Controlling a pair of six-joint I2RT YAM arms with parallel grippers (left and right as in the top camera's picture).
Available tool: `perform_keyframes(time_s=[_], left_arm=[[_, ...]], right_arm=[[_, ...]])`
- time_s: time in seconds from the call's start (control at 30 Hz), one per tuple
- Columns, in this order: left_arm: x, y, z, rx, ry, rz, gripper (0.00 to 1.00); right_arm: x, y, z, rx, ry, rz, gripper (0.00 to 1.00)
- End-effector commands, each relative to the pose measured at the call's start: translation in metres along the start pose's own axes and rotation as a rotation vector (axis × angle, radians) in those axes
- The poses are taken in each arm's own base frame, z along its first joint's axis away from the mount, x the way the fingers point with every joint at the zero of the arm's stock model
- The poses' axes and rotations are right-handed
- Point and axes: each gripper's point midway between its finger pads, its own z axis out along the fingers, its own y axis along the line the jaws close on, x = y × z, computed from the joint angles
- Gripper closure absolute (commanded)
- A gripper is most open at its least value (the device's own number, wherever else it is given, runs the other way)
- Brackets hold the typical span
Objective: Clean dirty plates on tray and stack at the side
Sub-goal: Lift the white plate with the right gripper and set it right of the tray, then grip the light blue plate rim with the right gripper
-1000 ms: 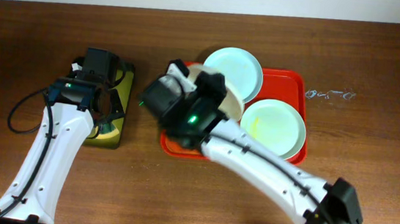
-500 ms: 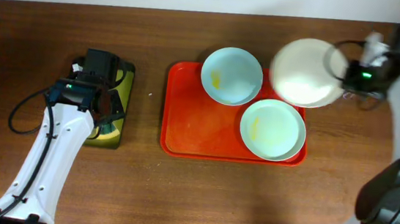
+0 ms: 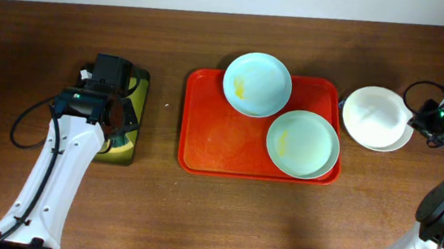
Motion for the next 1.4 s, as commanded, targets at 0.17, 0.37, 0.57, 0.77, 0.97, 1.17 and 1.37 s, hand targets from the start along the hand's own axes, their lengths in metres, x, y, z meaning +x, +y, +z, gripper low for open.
perform_keyframes(time_s=[0.17, 0.37, 0.57, 0.77, 0.97, 1.17, 1.37], left_arm=[[0.001, 0.003, -0.004, 0.004, -0.009, -0.016, 1.00], [0.001, 0.001, -0.004, 0.013, -0.005, -0.015, 1.00], [0.002, -0.002, -0.004, 0.029, -0.001, -0.016, 1.00], [0.002, -0.002, -0.004, 0.029, -0.001, -0.016, 1.00], [-0.001, -0.003, -0.004, 0.036, -0.013, -0.020, 1.00], [-0.001, -0.003, -0.004, 0.036, -0.013, -0.020, 1.00], [-0.005, -0.035, -0.007, 0.208, -0.002, -0.029, 1.00]], right_arm=[[-0.026, 0.070, -0.042, -0.239, -0.104, -0.080, 0.45], [-0.001, 0.230, -0.030, -0.410, -0.140, -0.478, 0.48], [0.030, 0.299, 0.041, -0.094, -0.201, -0.726, 0.48], [0.054, 0.312, 0.107, -0.091, -0.146, -0.767, 0.55], [0.094, 0.332, 0.105, -0.302, -0.003, -0.772, 0.91], [0.129, 0.337, 0.089, -0.428, 0.147, -0.751, 0.86], [0.162, 0.336, 0.083, -0.450, 0.273, -0.747, 0.89]])
